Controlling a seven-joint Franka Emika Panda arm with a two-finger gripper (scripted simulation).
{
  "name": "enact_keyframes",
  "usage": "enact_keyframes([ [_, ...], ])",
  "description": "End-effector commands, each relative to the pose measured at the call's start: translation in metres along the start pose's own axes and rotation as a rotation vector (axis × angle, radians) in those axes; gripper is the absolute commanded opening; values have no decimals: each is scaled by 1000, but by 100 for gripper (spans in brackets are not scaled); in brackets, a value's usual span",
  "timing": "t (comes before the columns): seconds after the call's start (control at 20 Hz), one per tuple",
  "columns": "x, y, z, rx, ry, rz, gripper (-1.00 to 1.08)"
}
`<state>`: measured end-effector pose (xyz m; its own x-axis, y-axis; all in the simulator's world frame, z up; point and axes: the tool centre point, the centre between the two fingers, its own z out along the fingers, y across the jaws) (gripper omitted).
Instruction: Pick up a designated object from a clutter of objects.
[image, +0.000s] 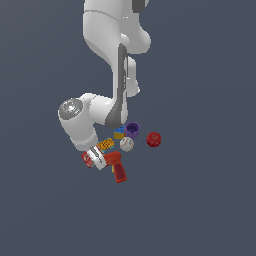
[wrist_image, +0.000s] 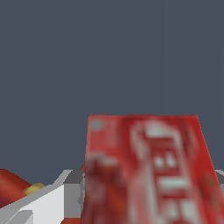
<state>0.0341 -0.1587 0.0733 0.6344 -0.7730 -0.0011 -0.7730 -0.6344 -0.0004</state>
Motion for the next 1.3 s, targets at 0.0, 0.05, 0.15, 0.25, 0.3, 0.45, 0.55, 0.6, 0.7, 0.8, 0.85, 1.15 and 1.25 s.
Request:
enact_keyframes([
  [0.0, -19, -6, -14, 1, 0, -1, -100],
  [0.05, -28, -9, -20, 1, 0, -1, -100],
  [0.15, -46, -14, -33, 1, 0, -1, -100],
  [0.25, -63, -20, -46, 1, 0, -1, -100],
  [0.3, -72, -23, -52, 1, 0, -1, -100],
  [0.45, -100, -31, -72, 1, 0, -1, -100],
  [0.55, -119, -37, -86, 1, 0, -1, -100],
  [0.6, -128, -40, -93, 1, 1, -1, -100],
  [0.7, -147, -46, -108, 0, 2, -1, -100],
  [0.8, -168, -53, -123, -1, 3, -1, -100],
  [0.85, -178, -56, -130, -1, 3, -1, -100],
  [1.15, -237, -75, -176, -2, 6, 0, -100],
  [1.25, -257, -82, -191, -3, 6, 0, -100],
])
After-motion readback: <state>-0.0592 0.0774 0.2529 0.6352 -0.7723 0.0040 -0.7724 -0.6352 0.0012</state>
